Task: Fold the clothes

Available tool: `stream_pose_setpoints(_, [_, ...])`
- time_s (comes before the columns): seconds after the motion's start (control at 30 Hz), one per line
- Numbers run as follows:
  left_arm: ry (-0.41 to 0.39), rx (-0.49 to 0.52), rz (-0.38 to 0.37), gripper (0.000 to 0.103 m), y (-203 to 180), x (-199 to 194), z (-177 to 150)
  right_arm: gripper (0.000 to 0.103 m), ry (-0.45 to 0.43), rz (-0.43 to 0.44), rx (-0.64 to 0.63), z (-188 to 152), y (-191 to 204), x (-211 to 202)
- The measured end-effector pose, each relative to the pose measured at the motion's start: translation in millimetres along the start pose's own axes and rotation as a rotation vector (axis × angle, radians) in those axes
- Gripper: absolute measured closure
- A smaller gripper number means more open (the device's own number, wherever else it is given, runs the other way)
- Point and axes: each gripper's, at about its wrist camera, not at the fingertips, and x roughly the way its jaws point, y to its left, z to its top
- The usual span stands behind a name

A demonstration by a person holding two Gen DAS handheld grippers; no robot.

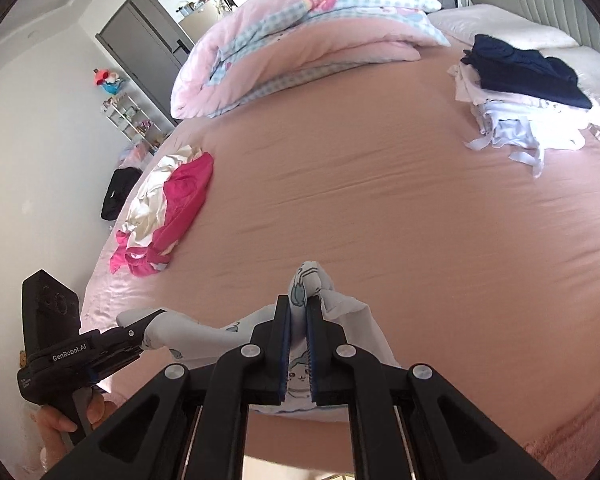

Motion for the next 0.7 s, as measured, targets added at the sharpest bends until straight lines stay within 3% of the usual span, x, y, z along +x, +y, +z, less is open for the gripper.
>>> stream_pose_setpoints(0.07, [0.038, -0.048, 0.001, 0.092, 16, 21, 22, 0.094, 0.034, 0.002, 0.043, 20, -12, 28])
stream_pose_setpoints(0.17, [0.097, -0.113, 0.019, 0.075, 38, 47, 49, 0.091, 0.057, -0.039, 0.104, 47, -35, 69])
stream_pose_setpoints(0.2, [0.099, -0.112, 0.032, 0.063, 41, 49, 53, 0.09, 0.056, -0.065, 0.123, 53, -44, 79])
stream_pose_setpoints(0.23, [0.075, -0.104, 0.043, 0.042, 41, 45, 54, 0.089, 0.063, -0.075, 0.122, 54, -48, 82])
stream_pose_setpoints(0.3, [0.029, -0.086, 0.067, 0.03, 43, 38, 55, 0.086, 0.081, -0.086, 0.106, 51, -53, 85])
stream_pose_setpoints(0.37, [-0.018, -0.053, 0.123, 0.03, 44, 28, 52, 0.085, 0.099, -0.097, 0.09, 48, -58, 87])
stream_pose_setpoints(0.47, [-0.025, -0.004, 0.193, 0.03, 52, 19, 38, 0.073, 0.126, -0.113, 0.066, 44, -65, 91])
stream_pose_setpoints(0.6, [0.052, -0.056, 0.201, 0.031, 77, 31, 20, 0.072, 0.201, -0.121, 0.033, 28, -71, 106])
stream_pose_setpoints(0.7, [0.027, 0.015, 0.206, 0.031, 70, 39, 20, 0.071, 0.228, -0.129, 0.026, 15, -70, 124])
